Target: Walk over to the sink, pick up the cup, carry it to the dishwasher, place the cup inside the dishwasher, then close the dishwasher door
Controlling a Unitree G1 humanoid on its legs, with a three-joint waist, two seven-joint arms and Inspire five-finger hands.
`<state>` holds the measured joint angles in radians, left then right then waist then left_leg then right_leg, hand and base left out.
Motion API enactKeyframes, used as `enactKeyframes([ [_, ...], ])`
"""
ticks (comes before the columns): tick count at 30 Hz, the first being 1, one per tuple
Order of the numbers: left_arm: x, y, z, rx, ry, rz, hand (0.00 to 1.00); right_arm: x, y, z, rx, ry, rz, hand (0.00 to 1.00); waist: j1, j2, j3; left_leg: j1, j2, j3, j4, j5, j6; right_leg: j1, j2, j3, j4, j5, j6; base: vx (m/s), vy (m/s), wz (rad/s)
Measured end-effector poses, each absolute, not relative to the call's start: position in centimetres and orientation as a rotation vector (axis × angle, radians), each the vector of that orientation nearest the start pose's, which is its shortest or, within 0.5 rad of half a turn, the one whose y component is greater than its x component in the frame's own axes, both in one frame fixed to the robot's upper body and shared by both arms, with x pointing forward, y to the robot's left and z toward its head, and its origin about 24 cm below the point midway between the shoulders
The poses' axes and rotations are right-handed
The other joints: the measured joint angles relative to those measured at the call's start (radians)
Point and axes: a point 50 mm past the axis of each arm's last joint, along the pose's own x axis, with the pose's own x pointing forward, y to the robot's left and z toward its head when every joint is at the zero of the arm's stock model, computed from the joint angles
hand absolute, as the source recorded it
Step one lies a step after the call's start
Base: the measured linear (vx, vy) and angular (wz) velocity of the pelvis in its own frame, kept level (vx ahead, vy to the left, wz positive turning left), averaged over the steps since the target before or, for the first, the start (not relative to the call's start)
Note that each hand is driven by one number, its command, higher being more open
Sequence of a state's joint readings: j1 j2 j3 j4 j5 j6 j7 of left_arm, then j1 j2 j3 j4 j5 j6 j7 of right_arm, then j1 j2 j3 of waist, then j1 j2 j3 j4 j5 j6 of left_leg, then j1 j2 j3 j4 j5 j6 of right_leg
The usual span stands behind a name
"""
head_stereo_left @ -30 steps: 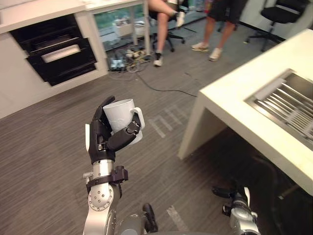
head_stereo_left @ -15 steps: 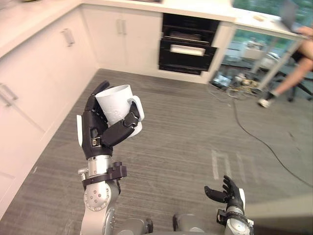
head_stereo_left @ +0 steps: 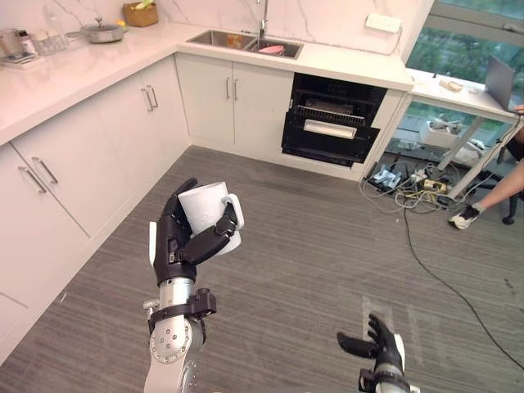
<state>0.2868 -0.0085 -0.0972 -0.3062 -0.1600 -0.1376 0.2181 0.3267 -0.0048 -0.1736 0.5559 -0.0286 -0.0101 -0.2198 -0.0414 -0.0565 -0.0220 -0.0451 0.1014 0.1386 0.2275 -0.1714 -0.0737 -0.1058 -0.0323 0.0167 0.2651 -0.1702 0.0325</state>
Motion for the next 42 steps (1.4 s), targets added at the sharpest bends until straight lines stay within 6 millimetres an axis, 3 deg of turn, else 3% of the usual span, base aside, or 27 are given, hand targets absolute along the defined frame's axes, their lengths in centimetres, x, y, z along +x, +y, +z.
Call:
enactKeyframes([
  [3, 20.7, 15.2, 5.3, -0.237, -0.104, 0.195, 0.3, 9.3, -20.7, -13.1, -0.069, 0.899, -0.45, 0.9, -0.001, 0.005, 0.012, -0.005, 0.004, 0.002, -0.007, 0.003, -0.001, -0.008, -0.021, -0.068, -0.01, 0.005, 0.003, 0.06, -0.007, 0.0],
  [6, 22.2, 14.9, 5.9, -0.245, -0.122, 0.145, 0.3, 12.5, -21.5, -12.7, -0.067, 0.852, -0.444, 0.9, -0.006, 0.017, 0.056, -0.073, 0.004, -0.001, 0.028, 0.001, 0.002, -0.036, -0.025, -0.085, -0.011, 0.02, 0.007, 0.04, 0.004, 0.2],
  [9, 22.2, 15.5, 6.0, -0.254, -0.128, 0.17, 0.3, 15.2, -22.5, -11.6, -0.084, 0.778, -0.449, 0.9, 0.003, 0.029, 0.082, -0.078, 0.001, 0.008, 0.056, -0.03, 0.02, -0.036, -0.027, -0.083, -0.002, 0.019, 0.014, 0.04, 0.061, -0.01],
  [12, 22.3, 15.9, 6.2, -0.25, -0.14, 0.183, 0.3, 17.4, -23.6, -10.2, -0.085, 0.697, -0.476, 0.9, 0.001, 0.023, 0.132, -0.086, -0.025, 0.002, 0.12, -0.087, 0.037, -0.072, -0.071, -0.079, 0.136, -0.045, 0.049, 0.02, 0.106, 0.06],
  [14, 22.2, 15.7, 6.2, -0.257, -0.133, 0.179, 0.3, 17.7, -24.2, -9.7, -0.1, 0.672, -0.49, 0.9, 0.001, 0.028, 0.168, -0.08, -0.048, -0.015, 0.17, -0.136, 0.059, -0.14, -0.105, -0.075, 0.343, -0.06, 0.055, 0.01, 0.16, 0.26],
  [15, 22.0, 15.6, 6.5, -0.258, -0.137, 0.175, 0.3, 17.3, -23.7, -9.9, -0.089, 0.681, -0.488, 0.9, 0.0, 0.01, 0.183, -0.046, -0.07, -0.024, 0.171, -0.153, 0.081, -0.21, -0.123, -0.059, 0.51, -0.052, 0.051, 0.1, 0.137, 0.33],
  [16, 21.8, 15.7, 6.5, -0.256, -0.14, 0.176, 0.3, 16.9, -23.3, -10.1, -0.08, 0.694, -0.488, 0.9, -0.003, 0.012, 0.186, -0.035, -0.07, -0.032, 0.177, -0.165, 0.085, -0.224, -0.12, -0.054, 0.549, -0.065, 0.049, 0.19, 0.09, 0.35],
  [17, 21.6, 15.7, 7.1, -0.26, -0.164, 0.175, 0.3, 16.1, -22.6, -10.4, -0.059, 0.706, -0.486, 0.9, -0.001, 0.011, 0.182, -0.016, -0.058, -0.047, 0.186, -0.192, 0.086, -0.261, -0.097, -0.068, 0.547, -0.098, 0.042, 0.28, 0.071, 0.3],
  [21, 21.9, 15.2, 8.7, -0.275, -0.241, 0.148, 0.3, 16.6, -21.9, -9.2, -0.027, 0.635, -0.489, 0.9, -0.002, 0.012, 0.18, 0.043, -0.047, -0.09, 0.152, -0.237, 0.089, -0.377, -0.054, -0.151, 0.381, -0.084, 0.029, 0.36, -0.019, 0.34],
  [22, 22.2, 14.7, 9.0, -0.281, -0.252, 0.126, 0.3, 16.8, -22.2, -8.6, -0.033, 0.603, -0.498, 0.9, -0.013, 0.016, 0.182, 0.079, -0.047, -0.118, 0.123, -0.244, 0.082, -0.404, -0.04, -0.157, 0.288, -0.037, 0.021, 0.5, -0.107, 0.87],
  [23, 22.3, 13.9, 9.0, -0.28, -0.251, 0.097, 0.3, 16.8, -22.7, -8.2, -0.053, 0.587, -0.507, 0.9, -0.027, 0.025, 0.172, 0.12, -0.033, -0.159, 0.088, -0.248, 0.067, -0.409, -0.019, -0.152, 0.258, 0.082, -0.015, 0.45, -0.115, 1.06],
  [24, 22.4, 13.4, 8.9, -0.276, -0.244, 0.076, 0.3, 16.7, -23.1, -8.1, -0.065, 0.586, -0.513, 0.9, -0.035, 0.037, 0.164, 0.133, -0.019, -0.184, 0.073, -0.248, 0.064, -0.4, -0.013, -0.155, 0.265, 0.123, -0.005, 0.77, -0.207, 1.01],
  [25, 22.6, 12.5, 8.5, -0.29, -0.222, 0.042, 0.3, 16.8, -23.7, -7.9, -0.087, 0.58, -0.518, 0.9, -0.031, 0.071, 0.151, 0.139, 0.022, -0.218, 0.083, -0.231, 0.014, -0.376, -0.008, -0.208, 0.301, 0.082, -0.044, 0.67, -0.194, 0.67],
  [26, 22.6, 12.3, 8.4, -0.297, -0.212, 0.039, 0.3, 17.2, -23.7, -7.6, -0.091, 0.566, -0.512, 0.9, -0.03, 0.07, 0.152, 0.15, 0.023, -0.225, 0.096, -0.201, -0.013, -0.382, -0.019, -0.221, 0.365, 0.063, -0.073, 0.79, -0.267, 0.67],
  [27, 22.7, 11.8, 7.6, -0.319, -0.174, 0.045, 0.3, 17.3, -23.7, -7.0, -0.097, 0.538, -0.508, 0.9, -0.042, 0.065, 0.156, 0.166, 0.013, -0.221, 0.181, -0.147, -0.039, -0.417, -0.055, -0.256, 0.56, 0.05, -0.112, 0.58, -0.24, 0.63],
  [28, 22.4, 11.6, 6.9, -0.327, -0.144, 0.049, 0.3, 16.9, -23.4, -6.9, -0.103, 0.527, -0.495, 0.9, -0.037, 0.087, 0.13, 0.108, 0.037, -0.207, 0.399, -0.102, -0.041, -0.335, -0.029, -0.28, 0.381, 0.018, -0.079, 0.53, -0.257, 0.63],
  [29, 22.3, 11.5, 6.9, -0.324, -0.144, 0.035, 0.3, 16.6, -23.2, -6.9, -0.105, 0.523, -0.49, 0.9, -0.039, 0.087, 0.13, 0.055, 0.056, -0.196, 0.543, -0.043, -0.035, -0.278, -0.017, -0.294, 0.323, -0.018, -0.107, 0.49, -0.234, 0.12],
  [30, 22.0, 11.4, 6.7, -0.328, -0.135, 0.024, 0.3, 16.6, -23.1, -6.8, -0.113, 0.519, -0.477, 0.9, -0.004, 0.128, 0.121, -0.043, 0.127, -0.168, 0.761, 0.013, 0.007, -0.212, 0.049, -0.29, 0.281, -0.038, -0.133, 0.53, -0.215, -0.3],
  [31, 21.8, 11.5, 6.6, -0.321, -0.133, 0.014, 0.3, 16.7, -22.4, -7.1, -0.096, 0.527, -0.467, 0.9, 0.02, 0.131, 0.12, -0.13, 0.17, -0.124, 0.89, 0.012, 0.023, -0.146, 0.085, -0.276, 0.234, -0.052, -0.153, 0.57, -0.191, -0.48],
  [33, 21.6, 11.7, 6.4, -0.312, -0.122, 0.013, 0.3, 16.9, -21.4, -7.2, -0.076, 0.529, -0.444, 0.9, 0.036, 0.109, 0.133, -0.233, 0.187, -0.075, 0.956, -0.015, 0.059, -0.039, 0.102, -0.256, 0.15, -0.057, -0.158, 0.54, -0.163, -0.33],
  [35, 21.4, 11.8, 6.1, -0.314, -0.108, 0.018, 0.3, 16.8, -21.1, -7.4, -0.07, 0.536, -0.441, 0.9, 0.058, 0.092, 0.141, -0.311, 0.203, -0.007, 0.911, -0.046, 0.054, 0.059, 0.11, -0.222, 0.073, -0.057, -0.151, 0.54, -0.129, -0.34],
  [37, 21.3, 11.9, 6.0, -0.321, -0.106, 0.028, 0.3, 16.7, -21.5, -7.4, -0.071, 0.537, -0.455, 0.9, 0.064, 0.086, 0.145, -0.353, 0.201, 0.073, 0.674, -0.08, 0.041, 0.162, 0.115, -0.182, -0.007, -0.071, -0.121, 0.52, -0.032, -0.43],
  [39, 21.3, 11.9, 6.2, -0.328, -0.114, 0.036, 0.3, 16.9, -22.0, -7.4, -0.085, 0.541, -0.458, 0.9, 0.073, 0.089, 0.14, -0.364, 0.154, 0.071, 0.431, -0.071, 0.024, 0.209, 0.111, -0.133, -0.039, -0.09, -0.09, 0.5, 0.135, -0.66],
  [41, 21.4, 12.0, 6.2, -0.326, -0.116, 0.04, 0.3, 17.2, -22.6, -7.8, -0.096, 0.56, -0.467, 0.9, 0.075, 0.088, 0.139, -0.375, 0.096, 0.042, 0.244, 0.008, 0.018, 0.25, 0.096, -0.089, -0.056, -0.117, -0.048, 0.46, 0.217, -0.71],
  [42, 21.3, 12.1, 6.1, -0.323, -0.111, 0.045, 0.3, 16.8, -22.9, -8.1, -0.104, 0.582, -0.478, 0.9, 0.081, 0.083, 0.134, -0.367, 0.059, 0.024, 0.201, 0.135, 0.043, 0.281, 0.078, -0.053, -0.065, -0.136, -0.017, 0.39, 0.226, -0.65],
])
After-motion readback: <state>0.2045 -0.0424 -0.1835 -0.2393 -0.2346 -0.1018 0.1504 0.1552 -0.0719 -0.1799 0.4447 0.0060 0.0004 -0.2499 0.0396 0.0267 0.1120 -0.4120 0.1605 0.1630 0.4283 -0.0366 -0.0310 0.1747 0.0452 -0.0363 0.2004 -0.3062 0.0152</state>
